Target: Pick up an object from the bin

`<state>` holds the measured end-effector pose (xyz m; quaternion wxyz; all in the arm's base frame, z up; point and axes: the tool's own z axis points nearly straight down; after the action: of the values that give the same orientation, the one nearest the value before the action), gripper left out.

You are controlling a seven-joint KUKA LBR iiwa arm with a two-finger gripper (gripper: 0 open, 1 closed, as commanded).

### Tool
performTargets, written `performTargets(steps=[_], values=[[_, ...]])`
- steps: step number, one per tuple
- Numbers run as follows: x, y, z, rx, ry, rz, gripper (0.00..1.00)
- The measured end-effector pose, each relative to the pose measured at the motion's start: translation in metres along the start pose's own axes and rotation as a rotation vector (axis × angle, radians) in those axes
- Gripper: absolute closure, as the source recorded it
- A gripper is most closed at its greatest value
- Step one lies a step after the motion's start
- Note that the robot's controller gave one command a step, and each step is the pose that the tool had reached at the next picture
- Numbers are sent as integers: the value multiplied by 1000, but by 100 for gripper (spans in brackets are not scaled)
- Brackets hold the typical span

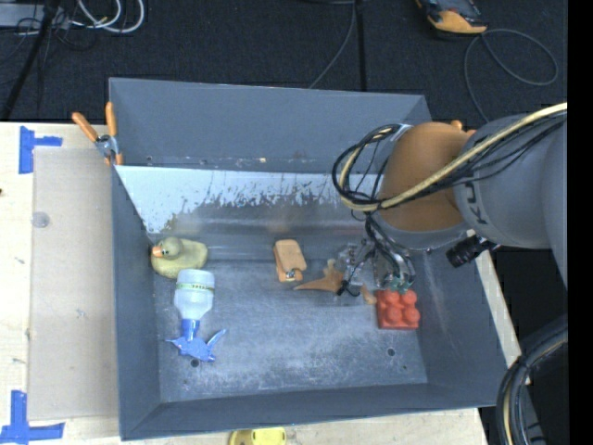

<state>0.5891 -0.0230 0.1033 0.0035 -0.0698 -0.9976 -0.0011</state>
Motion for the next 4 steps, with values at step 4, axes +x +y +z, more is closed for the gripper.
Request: performTargets(steps=[4], values=[[-1, 0, -32, 0, -2, -1, 100]])
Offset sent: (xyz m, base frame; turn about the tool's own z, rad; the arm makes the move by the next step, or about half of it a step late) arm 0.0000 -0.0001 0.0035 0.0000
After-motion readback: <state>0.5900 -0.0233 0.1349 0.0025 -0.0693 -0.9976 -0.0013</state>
